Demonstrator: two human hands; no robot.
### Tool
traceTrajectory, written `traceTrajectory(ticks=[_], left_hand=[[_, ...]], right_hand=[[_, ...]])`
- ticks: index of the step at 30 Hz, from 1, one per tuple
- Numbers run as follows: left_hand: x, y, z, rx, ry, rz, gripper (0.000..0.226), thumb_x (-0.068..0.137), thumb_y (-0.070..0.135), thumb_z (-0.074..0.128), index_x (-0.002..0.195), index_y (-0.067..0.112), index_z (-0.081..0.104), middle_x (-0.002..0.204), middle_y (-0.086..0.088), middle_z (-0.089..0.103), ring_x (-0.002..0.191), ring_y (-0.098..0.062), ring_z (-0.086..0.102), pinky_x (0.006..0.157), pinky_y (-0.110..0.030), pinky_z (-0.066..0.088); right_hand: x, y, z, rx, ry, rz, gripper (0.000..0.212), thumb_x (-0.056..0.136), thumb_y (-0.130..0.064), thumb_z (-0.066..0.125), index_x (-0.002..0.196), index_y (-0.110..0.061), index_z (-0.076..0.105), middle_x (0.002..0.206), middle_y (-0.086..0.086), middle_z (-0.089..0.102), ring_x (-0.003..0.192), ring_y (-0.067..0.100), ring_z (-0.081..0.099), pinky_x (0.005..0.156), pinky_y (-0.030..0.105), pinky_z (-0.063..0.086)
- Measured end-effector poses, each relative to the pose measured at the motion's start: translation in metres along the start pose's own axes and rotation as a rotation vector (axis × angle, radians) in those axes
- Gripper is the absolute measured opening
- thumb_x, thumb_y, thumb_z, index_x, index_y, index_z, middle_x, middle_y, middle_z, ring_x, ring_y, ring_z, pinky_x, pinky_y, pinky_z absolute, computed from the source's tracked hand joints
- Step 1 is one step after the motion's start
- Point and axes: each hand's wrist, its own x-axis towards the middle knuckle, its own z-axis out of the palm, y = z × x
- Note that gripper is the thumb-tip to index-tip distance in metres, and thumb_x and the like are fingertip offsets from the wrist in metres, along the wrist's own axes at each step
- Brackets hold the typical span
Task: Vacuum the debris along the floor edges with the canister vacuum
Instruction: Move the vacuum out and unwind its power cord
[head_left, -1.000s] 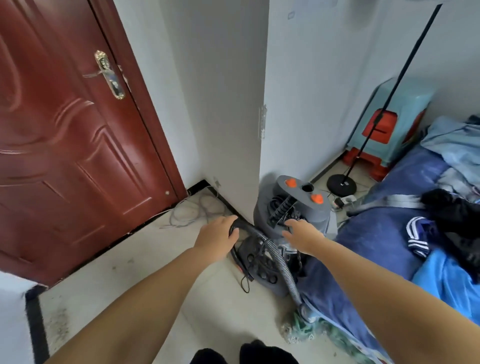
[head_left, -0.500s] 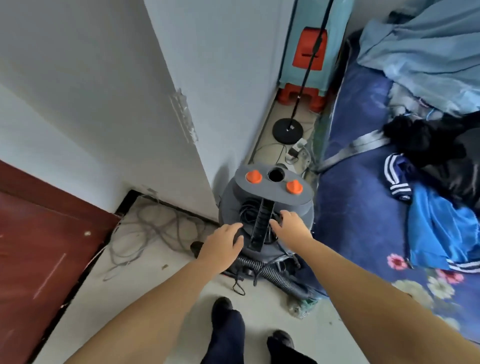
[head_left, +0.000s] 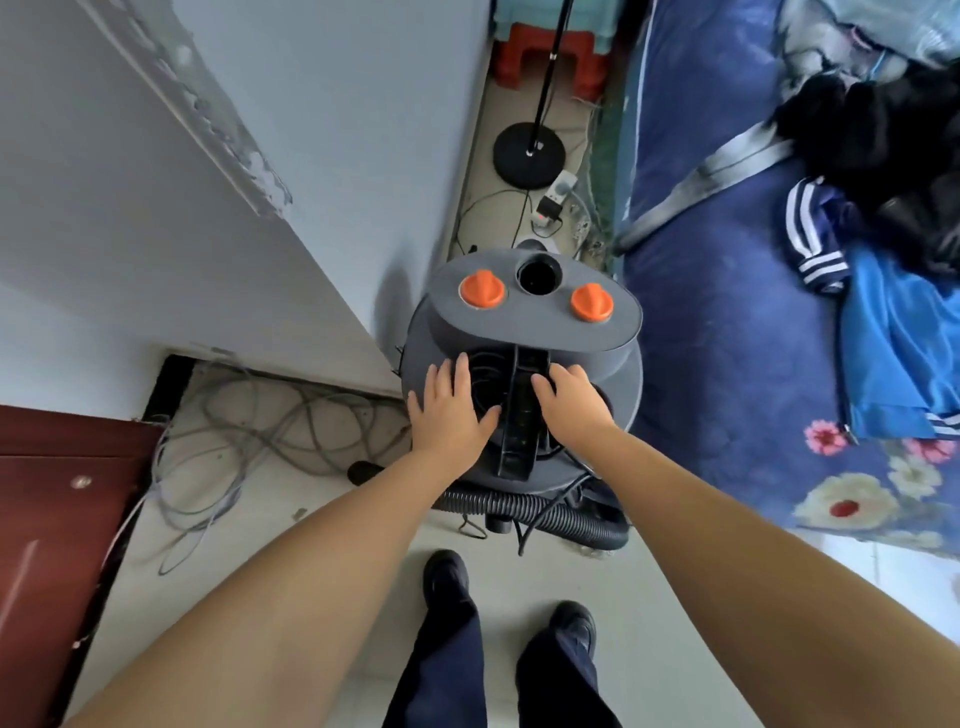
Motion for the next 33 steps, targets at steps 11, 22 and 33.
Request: traceTrajectory(ticks=[11, 22, 33], left_hand=[[-0.020, 0.004, 0.011, -0.082, -0.216, -0.167, 0.069, 0.103, 0.035, 0.029, 0.152, 0.020, -0.017, 0.160, 0.006, -0.021, 0.146, -0.015, -0.021, 0.113, -0.065, 0.010], [-0.104, -0.015, 0.060, -0.161, -0.130, -0.290, 0.069, 0.101, 0.027, 0.031, 0.152, 0.014, -0.014, 0.160, -0.002, -0.021, 0.146, -0.019, -0.022, 0.119, -0.053, 0.009], [-0.227, -0.025, 0.116, -0.306, -0.073, -0.412, 0.069, 0.102, 0.035, 0.031, 0.153, 0.019, -0.012, 0.159, 0.005, -0.023, 0.146, -0.013, -0.022, 0.116, -0.061, 0.011]], right_hand=[[-0.014, 0.007, 0.007, 0.043, -0.085, -0.041, 0.031, 0.105, -0.029, 0.030, 0.093, -0.006, 0.047, 0.123, 0.016, 0.044, 0.103, 0.036, 0.052, 0.091, 0.040, 0.040], [-0.070, 0.036, 0.042, 0.040, -0.237, -0.174, 0.036, 0.104, -0.027, 0.031, 0.110, 0.000, 0.054, 0.127, 0.017, 0.045, 0.108, 0.034, 0.051, 0.089, 0.035, 0.037], [-0.154, 0.083, 0.092, -0.064, -0.319, -0.315, 0.034, 0.103, -0.028, 0.033, 0.072, -0.016, 0.040, 0.101, 0.011, 0.043, 0.081, 0.025, 0.043, 0.075, 0.031, 0.032]])
